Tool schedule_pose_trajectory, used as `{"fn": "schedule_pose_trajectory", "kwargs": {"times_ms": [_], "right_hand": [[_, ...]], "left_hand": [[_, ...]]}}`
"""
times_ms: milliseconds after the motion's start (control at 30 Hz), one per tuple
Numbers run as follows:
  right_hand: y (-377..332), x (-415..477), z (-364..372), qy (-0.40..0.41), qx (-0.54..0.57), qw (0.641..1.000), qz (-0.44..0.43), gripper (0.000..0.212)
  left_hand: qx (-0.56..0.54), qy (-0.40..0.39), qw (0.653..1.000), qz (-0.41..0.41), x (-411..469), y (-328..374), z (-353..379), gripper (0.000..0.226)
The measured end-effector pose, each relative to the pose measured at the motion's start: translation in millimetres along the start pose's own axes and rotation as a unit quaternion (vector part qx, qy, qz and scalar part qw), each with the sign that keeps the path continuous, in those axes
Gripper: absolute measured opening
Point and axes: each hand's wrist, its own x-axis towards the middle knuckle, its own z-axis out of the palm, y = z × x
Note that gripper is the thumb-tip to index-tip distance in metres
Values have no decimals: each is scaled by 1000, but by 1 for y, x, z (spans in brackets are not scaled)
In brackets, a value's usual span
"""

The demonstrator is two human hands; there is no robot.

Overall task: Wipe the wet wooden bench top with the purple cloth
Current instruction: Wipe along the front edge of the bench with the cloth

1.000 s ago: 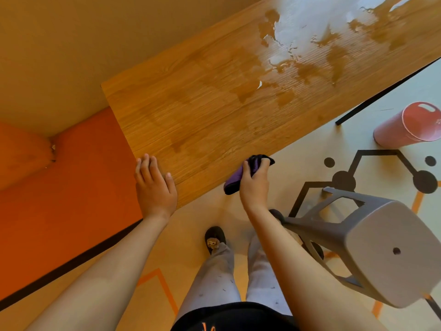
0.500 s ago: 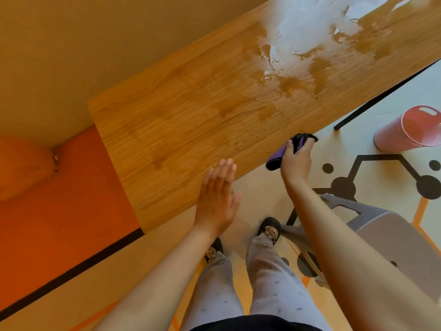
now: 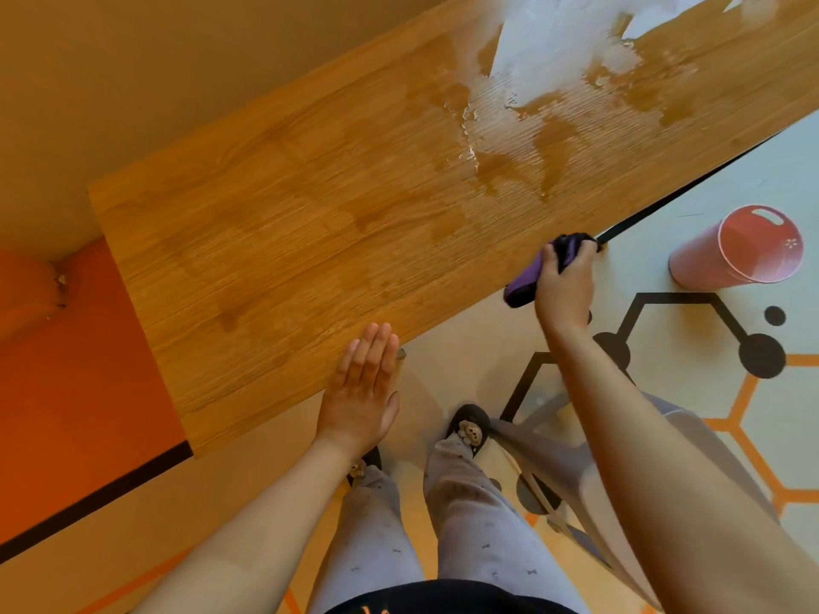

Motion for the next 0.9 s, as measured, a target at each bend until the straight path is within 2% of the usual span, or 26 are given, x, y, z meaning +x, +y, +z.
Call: {"fn": "schedule_pose_trajectory", "kwargs": {"times_ms": [100,200,400,567,733,900], "right_hand": [[-2,42,-27,39,10,999,30,32],[-6,37,-23,36,4,999,31,31],[10,-68,39,-120,12,992,-34,19],[9,-58,29,-172,20,983,-58,19],[4,7,-11,-91,-19,994,-61,23],[1,84,-59,8,-68,998,-8,31]], "left_hand": [[-4,-4,1000,-3,-1,1,-3,103],[-2,-7,1000,-4,1,0,-7,102],[-30,-26,999,-20,2,3,-15,94],[-78,-43,995,-38,6,5,-21,87],[-96,-44,993,-58,11,10,-25,86],[-126,-50,989,-61,11,13,-32,78]]}}
